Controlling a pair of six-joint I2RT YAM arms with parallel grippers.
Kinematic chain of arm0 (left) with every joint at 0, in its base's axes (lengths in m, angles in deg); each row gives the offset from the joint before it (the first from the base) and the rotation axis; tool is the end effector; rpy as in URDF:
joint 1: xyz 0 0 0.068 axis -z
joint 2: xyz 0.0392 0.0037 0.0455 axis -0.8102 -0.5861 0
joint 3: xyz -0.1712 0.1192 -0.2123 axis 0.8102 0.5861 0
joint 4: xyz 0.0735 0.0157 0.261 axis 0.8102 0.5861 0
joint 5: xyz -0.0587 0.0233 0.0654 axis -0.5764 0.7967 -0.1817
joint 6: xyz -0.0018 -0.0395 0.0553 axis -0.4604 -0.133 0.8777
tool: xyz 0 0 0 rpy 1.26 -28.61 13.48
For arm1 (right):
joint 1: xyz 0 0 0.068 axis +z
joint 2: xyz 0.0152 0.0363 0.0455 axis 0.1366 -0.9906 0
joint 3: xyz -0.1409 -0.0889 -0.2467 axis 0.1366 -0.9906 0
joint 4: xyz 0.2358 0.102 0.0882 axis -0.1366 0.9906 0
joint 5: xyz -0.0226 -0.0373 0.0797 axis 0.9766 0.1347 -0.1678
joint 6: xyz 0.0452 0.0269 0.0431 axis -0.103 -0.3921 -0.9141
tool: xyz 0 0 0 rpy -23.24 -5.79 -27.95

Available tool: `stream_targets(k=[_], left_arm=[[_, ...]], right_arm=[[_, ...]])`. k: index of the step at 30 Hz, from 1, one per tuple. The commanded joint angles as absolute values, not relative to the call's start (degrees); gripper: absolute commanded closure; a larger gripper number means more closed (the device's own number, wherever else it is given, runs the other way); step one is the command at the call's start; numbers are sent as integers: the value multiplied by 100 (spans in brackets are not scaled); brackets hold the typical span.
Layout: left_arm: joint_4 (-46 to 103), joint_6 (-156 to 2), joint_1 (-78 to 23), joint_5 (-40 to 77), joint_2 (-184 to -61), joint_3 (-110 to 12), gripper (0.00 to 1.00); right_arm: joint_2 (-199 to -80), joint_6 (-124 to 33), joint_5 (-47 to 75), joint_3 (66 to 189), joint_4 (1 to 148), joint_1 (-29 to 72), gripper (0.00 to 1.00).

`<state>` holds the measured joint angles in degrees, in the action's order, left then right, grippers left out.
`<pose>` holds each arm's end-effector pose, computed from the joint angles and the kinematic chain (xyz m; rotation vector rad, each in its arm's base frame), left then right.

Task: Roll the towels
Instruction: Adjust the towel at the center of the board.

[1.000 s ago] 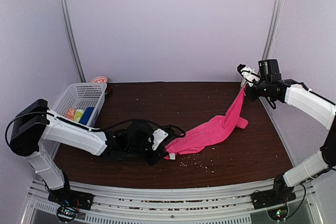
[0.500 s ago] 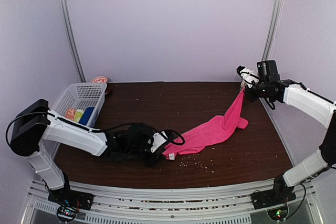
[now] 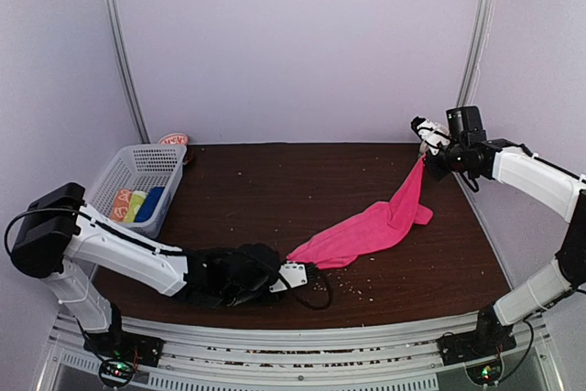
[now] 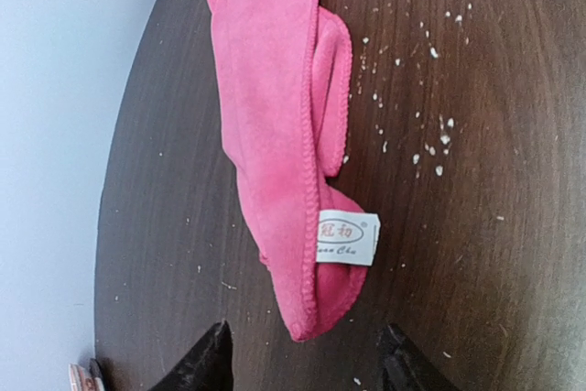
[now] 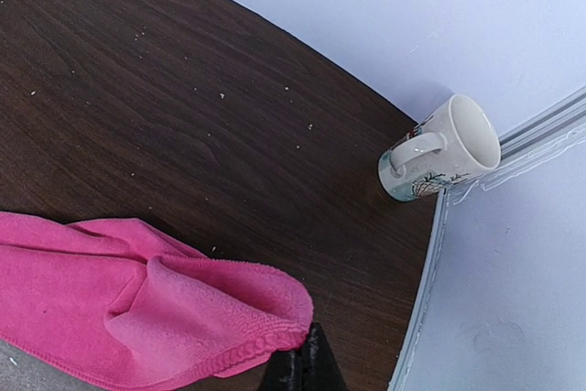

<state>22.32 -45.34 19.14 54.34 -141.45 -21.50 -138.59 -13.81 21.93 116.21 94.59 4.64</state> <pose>0.1232 -0.3221 0.1641 1.4285 1.6777 0.0414 0.3282 0.0728 0.3094 -0.7127 2.0949 -0.1208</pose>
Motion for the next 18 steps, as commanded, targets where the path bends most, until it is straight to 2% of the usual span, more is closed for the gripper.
stream_targets(k=[1,8,18], left_arm=[[1777,-3896,1985,6188,-14373,-2047,47],[1461,-3389,2184,6833,-14831,-2159,56],[1134,-3133,2384,6521,-14080,-1688,61]], right_arm=[[-13900,-1487,2110,11597,9515,481,100],[-13924,-1514,2030,11605,9546,485,100],[-13944,-1514,2018,11614,9563,489,100]])
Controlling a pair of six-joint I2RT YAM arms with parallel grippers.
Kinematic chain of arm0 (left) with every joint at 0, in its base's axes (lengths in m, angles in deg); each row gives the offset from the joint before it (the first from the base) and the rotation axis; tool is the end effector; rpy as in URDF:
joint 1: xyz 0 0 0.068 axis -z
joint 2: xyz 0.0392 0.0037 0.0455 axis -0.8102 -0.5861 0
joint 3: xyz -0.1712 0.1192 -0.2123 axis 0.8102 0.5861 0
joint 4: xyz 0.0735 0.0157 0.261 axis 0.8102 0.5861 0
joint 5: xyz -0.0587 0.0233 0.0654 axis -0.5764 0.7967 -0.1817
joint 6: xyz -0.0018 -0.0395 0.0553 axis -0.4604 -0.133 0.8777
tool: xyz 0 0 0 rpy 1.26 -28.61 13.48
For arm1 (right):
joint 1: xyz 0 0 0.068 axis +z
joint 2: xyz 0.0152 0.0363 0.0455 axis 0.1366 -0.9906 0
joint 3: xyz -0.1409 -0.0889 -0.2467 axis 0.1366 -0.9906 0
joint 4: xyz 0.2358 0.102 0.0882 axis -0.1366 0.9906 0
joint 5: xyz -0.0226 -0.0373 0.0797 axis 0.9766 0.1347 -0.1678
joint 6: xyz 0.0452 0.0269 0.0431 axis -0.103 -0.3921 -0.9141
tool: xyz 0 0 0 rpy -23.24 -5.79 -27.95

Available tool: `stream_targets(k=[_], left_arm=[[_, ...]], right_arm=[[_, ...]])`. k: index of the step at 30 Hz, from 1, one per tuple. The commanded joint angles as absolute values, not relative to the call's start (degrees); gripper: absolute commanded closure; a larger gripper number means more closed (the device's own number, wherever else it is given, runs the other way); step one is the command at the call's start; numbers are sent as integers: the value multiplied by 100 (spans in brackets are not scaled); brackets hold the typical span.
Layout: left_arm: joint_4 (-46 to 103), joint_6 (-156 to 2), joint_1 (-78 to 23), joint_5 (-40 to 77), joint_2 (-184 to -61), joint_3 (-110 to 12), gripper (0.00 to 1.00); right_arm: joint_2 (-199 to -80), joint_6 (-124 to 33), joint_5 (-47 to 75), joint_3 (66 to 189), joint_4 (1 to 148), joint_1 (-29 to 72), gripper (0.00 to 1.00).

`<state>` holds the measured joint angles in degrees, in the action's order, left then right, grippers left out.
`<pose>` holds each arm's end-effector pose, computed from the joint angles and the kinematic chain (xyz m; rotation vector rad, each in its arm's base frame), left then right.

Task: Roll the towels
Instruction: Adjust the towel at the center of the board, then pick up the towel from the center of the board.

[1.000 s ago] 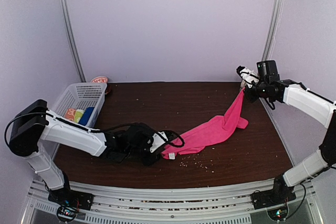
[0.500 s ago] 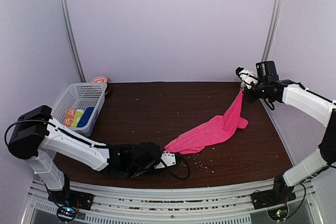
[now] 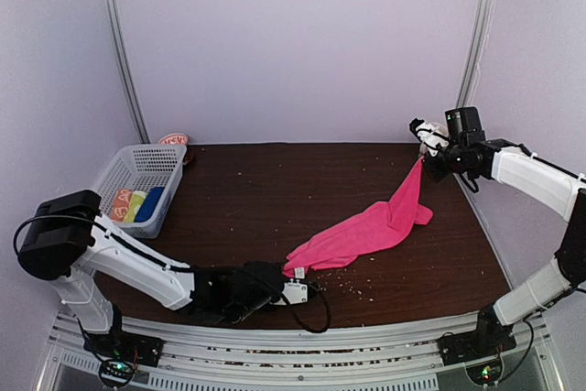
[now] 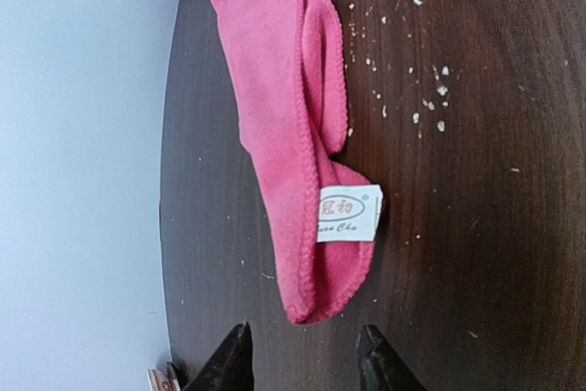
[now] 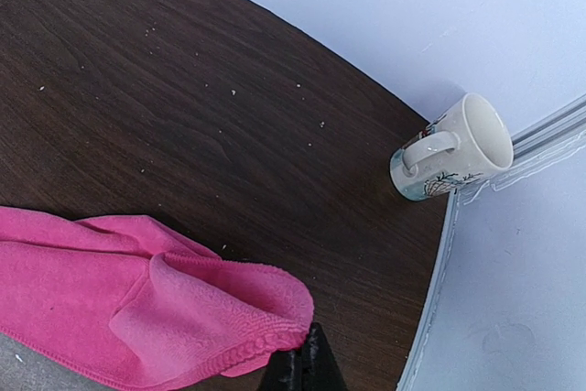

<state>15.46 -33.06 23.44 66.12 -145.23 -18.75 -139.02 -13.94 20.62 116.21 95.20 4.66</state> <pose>0.1069 -0.3242 0.1437 1.5245 1.4820 0.3286 0.3285 0.0743 0.3060 -0.7280 2.1075 -0.0922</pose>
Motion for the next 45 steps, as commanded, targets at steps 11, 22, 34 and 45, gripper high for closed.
stream_targets(k=[11,22,34,45], left_arm=[[968,-2781,2380,6601,-14426,-1776,62],[627,-2452,2384,6691,-14670,-1867,65],[391,-2182,2384,6838,-15098,-1952,71],[-184,-1770,2384,7187,-15201,-1866,78]], right_arm=[[-13942,-1527,1999,11606,9567,492,100],[-13953,-1520,1979,11595,9594,489,100],[-13953,-1529,1952,11592,9598,489,100],[-13953,-1549,1926,11601,9607,488,100]])
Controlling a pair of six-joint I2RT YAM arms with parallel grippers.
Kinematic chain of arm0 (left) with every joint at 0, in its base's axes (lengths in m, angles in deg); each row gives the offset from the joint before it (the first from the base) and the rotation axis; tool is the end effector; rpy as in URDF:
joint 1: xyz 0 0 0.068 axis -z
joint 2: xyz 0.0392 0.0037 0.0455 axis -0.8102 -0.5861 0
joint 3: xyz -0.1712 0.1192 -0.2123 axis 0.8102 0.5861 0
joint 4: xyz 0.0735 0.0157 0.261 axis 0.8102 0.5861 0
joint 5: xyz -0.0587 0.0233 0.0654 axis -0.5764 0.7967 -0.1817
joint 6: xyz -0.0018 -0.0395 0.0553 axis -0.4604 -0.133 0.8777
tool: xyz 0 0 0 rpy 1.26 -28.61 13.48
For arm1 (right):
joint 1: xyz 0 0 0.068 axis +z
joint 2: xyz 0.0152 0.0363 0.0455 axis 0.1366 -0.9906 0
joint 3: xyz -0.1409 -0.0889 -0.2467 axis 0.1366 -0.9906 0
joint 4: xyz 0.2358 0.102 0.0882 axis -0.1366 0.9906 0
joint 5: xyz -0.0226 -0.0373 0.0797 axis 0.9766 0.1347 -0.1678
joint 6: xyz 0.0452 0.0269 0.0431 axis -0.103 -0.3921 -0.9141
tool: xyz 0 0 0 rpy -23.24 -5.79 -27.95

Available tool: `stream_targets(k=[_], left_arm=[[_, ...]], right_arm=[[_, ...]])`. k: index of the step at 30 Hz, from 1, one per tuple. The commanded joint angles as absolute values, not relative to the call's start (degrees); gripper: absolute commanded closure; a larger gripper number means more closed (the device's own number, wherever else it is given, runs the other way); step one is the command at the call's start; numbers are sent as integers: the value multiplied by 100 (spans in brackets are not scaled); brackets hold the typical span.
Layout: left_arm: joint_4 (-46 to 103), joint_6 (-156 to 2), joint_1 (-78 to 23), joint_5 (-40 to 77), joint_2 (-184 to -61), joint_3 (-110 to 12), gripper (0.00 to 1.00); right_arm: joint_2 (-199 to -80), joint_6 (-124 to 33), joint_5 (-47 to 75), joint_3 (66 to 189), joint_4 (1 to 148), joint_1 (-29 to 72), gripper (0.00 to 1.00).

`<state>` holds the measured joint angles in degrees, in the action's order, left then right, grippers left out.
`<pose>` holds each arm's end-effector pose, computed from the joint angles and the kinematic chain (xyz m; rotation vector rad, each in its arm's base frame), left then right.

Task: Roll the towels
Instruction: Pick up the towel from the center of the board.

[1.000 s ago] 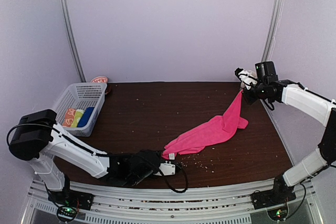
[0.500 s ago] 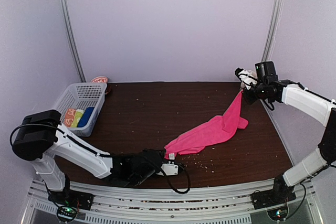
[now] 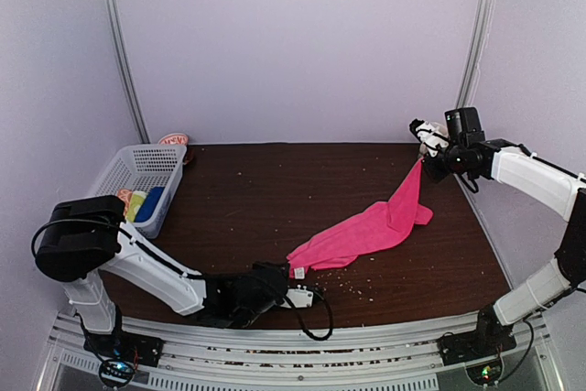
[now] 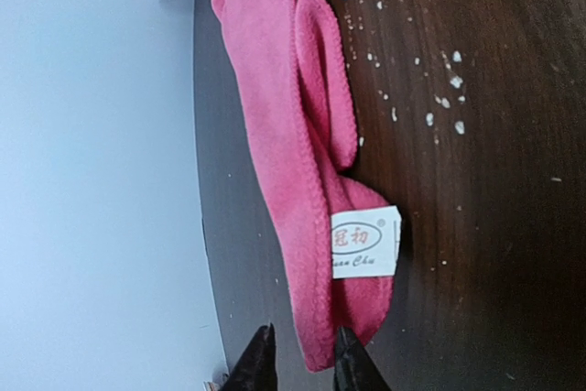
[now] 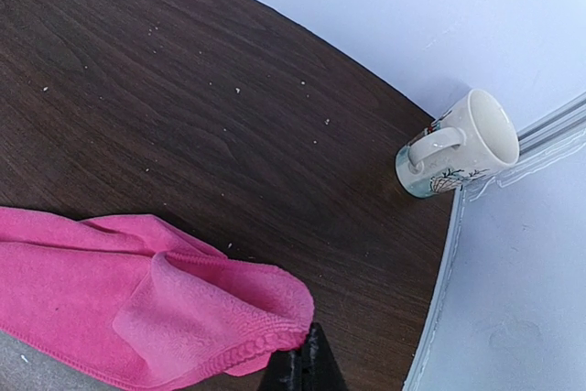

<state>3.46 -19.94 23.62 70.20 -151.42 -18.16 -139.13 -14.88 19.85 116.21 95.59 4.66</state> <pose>0.1114 -0.3363 0.1260 1.5745 1.3114 0.4849 0.3282 0.0750 0.3047 -0.7199 2.1184 -0.0674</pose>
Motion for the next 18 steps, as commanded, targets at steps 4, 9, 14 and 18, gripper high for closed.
stream_targets(k=[4,9,14,18], left_arm=[[-234,-1696,2376,7116,-15220,-1865,79],[-219,-1664,2375,7121,-15288,-1878,88],[-153,-1665,2371,7051,-15280,-1938,98],[-97,-1732,2376,6978,-15218,-1964,100]], right_arm=[[-13961,-1549,1909,11599,9607,493,100],[-13962,-1549,1901,11606,9615,494,100],[-13970,-1558,1898,11605,9616,489,100],[-13970,-1558,1912,11601,9616,489,100]])
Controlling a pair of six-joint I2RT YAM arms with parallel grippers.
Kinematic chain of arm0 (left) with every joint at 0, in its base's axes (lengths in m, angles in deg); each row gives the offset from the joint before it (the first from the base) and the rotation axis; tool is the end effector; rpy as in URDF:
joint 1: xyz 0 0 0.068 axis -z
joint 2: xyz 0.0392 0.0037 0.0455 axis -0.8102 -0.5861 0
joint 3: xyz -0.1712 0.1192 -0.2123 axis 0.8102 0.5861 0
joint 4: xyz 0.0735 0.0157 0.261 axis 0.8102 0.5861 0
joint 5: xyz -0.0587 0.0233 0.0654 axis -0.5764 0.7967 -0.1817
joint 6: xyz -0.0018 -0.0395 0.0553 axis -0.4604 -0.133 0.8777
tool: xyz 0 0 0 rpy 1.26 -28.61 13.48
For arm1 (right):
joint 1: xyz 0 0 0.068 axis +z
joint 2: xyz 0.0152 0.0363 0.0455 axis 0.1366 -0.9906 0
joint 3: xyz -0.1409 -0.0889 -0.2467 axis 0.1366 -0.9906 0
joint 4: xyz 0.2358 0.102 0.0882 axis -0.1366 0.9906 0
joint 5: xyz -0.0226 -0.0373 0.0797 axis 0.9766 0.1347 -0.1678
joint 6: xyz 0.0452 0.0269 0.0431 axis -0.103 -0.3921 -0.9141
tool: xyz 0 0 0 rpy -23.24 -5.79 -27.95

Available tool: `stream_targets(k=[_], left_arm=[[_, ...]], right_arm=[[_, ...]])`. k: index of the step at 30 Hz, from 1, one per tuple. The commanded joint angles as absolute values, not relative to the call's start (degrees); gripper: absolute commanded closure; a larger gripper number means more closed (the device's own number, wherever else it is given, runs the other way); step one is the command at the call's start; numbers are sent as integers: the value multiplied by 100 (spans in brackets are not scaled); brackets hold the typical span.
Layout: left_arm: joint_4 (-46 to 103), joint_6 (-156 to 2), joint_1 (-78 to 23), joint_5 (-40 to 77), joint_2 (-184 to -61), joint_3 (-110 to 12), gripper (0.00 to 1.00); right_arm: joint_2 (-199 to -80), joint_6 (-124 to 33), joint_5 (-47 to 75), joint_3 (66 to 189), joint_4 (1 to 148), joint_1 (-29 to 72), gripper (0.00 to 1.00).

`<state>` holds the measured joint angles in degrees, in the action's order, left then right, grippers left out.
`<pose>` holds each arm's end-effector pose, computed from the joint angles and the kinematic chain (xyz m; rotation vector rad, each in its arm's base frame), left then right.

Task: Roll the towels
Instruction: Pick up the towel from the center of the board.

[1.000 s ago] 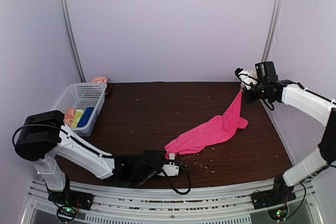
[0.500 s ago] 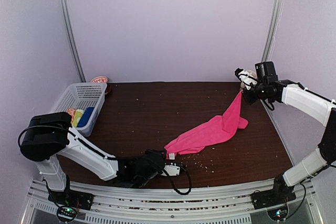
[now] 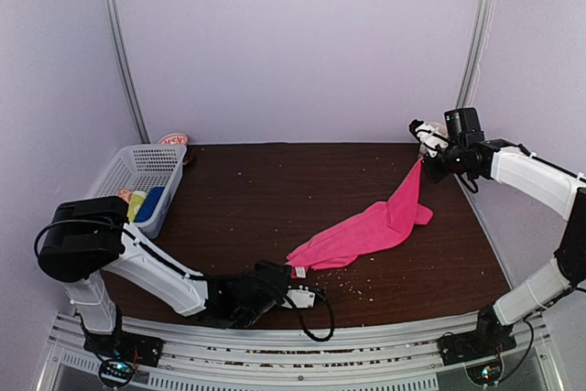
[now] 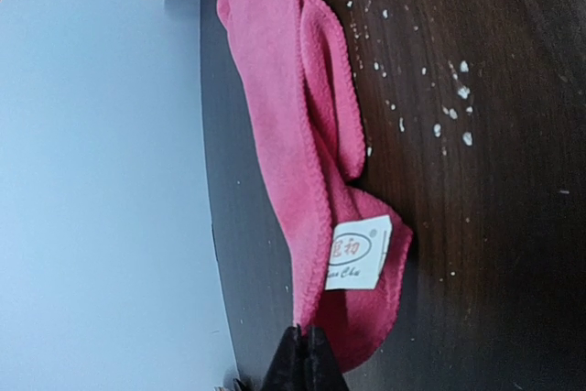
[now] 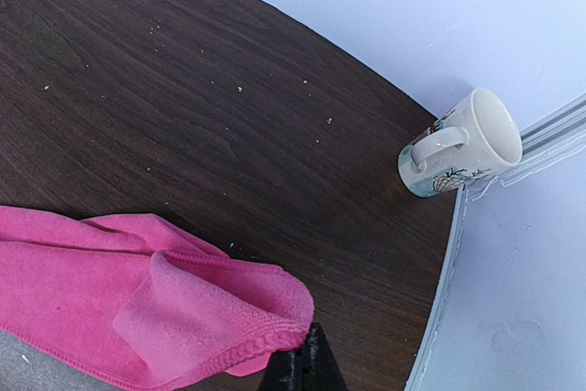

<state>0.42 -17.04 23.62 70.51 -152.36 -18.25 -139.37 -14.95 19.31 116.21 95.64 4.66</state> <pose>0.1125 -0.3401 0.1259 1.5730 1.2722 0.5013 0.3288 0.0756 0.3033 -0.7247 2.1215 -0.0556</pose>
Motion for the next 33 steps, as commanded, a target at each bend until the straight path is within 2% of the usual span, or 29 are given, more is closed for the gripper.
stream_targets(k=[1,10,27,33], left_arm=[[-79,-1799,2376,6932,-15150,-1962,100],[374,-3342,1755,5686,-13719,-1772,100],[1239,-5458,1192,5090,-13192,-2046,100],[1297,-6433,803,4237,-12908,-2103,100]], right_arm=[[-13979,-1553,1923,11603,9616,490,100],[-13993,-1549,1971,11601,9607,489,100],[-13936,-1549,2023,11630,9635,489,100],[-13751,-1583,1966,11711,9708,489,100]])
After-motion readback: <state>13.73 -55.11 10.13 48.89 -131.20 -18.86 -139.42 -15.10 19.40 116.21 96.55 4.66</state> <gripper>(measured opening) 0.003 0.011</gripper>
